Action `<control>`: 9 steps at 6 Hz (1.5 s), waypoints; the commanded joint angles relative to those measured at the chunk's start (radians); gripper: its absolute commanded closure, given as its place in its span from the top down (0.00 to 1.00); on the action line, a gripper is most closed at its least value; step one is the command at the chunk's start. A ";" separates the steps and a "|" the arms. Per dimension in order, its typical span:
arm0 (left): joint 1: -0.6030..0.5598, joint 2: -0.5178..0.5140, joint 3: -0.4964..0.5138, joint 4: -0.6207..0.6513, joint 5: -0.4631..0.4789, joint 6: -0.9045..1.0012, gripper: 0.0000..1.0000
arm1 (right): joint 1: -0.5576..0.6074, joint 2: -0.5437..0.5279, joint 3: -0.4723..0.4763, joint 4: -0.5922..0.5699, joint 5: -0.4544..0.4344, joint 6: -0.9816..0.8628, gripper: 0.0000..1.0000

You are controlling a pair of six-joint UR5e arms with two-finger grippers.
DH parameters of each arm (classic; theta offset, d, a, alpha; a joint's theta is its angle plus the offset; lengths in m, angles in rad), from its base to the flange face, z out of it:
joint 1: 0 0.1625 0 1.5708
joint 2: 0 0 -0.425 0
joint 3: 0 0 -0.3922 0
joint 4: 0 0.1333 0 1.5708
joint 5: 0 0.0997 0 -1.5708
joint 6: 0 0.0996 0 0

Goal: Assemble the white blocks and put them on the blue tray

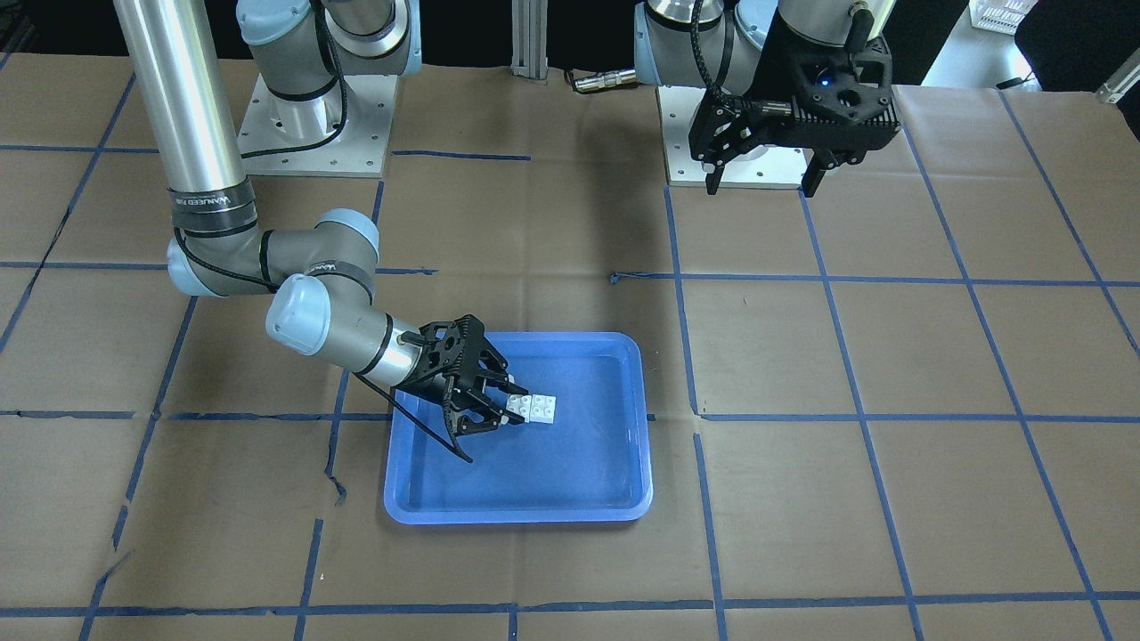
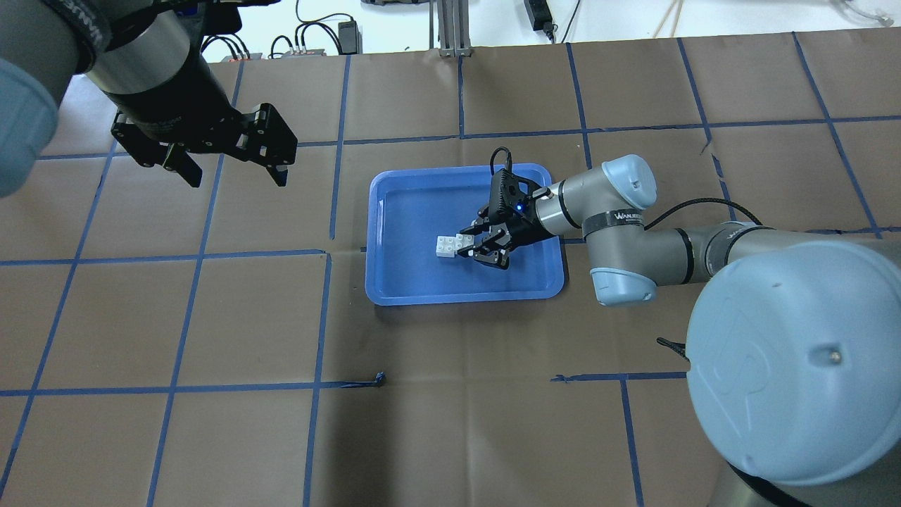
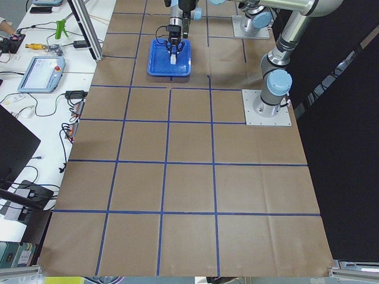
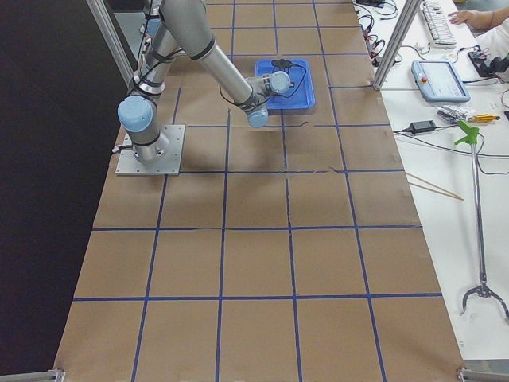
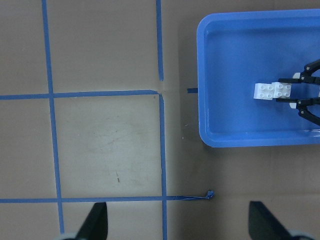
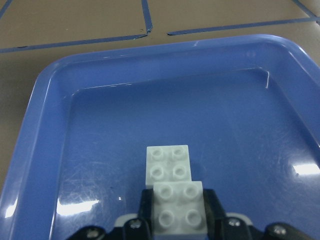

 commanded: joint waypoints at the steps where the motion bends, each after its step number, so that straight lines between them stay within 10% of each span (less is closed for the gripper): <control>1: 0.000 0.000 0.000 0.000 0.000 0.000 1.00 | 0.002 -0.001 0.002 0.002 0.000 0.002 0.30; 9: 0.000 0.000 0.000 0.001 0.000 -0.002 1.00 | 0.002 -0.001 0.004 0.005 0.000 0.002 0.44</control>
